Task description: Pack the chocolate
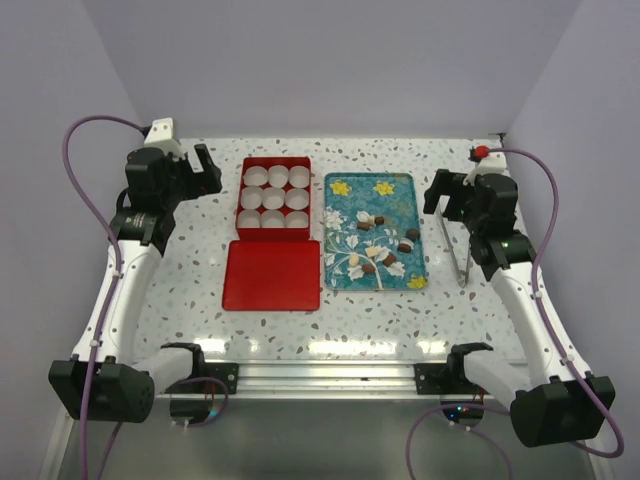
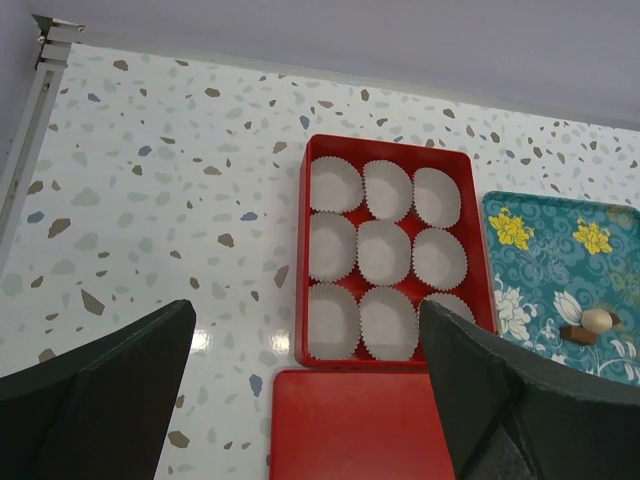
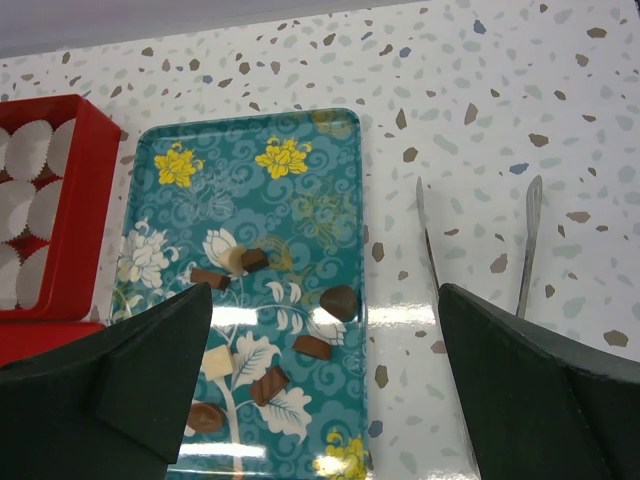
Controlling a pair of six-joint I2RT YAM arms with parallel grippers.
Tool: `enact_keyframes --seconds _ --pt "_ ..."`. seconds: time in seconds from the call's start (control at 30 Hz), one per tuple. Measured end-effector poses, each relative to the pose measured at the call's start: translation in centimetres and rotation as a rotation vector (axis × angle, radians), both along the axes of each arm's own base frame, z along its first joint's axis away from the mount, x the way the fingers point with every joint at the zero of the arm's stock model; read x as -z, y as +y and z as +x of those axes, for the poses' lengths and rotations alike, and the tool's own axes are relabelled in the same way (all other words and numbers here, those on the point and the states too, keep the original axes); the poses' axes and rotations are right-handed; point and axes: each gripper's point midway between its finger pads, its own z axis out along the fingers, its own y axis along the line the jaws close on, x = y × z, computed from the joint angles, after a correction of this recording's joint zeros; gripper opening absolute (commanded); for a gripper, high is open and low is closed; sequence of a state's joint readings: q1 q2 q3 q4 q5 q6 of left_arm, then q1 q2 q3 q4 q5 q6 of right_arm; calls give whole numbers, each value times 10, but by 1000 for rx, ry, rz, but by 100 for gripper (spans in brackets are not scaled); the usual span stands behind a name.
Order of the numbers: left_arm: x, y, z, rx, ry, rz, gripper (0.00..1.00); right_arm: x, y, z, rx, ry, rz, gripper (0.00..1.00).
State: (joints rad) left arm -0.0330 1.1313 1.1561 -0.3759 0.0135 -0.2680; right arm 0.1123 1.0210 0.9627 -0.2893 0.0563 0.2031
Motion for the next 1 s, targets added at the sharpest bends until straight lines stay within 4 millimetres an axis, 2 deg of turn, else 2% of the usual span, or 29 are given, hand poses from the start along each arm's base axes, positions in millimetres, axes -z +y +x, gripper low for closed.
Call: enact_keyframes --seconds 0.5,0.6,0.73,0.87,1.0 --pt "2 -5 -1 31 9 -8 100 4 0 2 14 15 21 99" --pt "2 -8 -1 45 9 -14 100 20 0 6 27 62 27 99" --pt "2 -10 -1 57 9 -18 100 53 -8 9 59 164 33 99" --pt "2 -11 -1 62 8 -13 100 87 -31 1 129 280 41 99" --pt "6 -11 -1 66 11 -14 100 103 -55 -9 210 352 29 99"
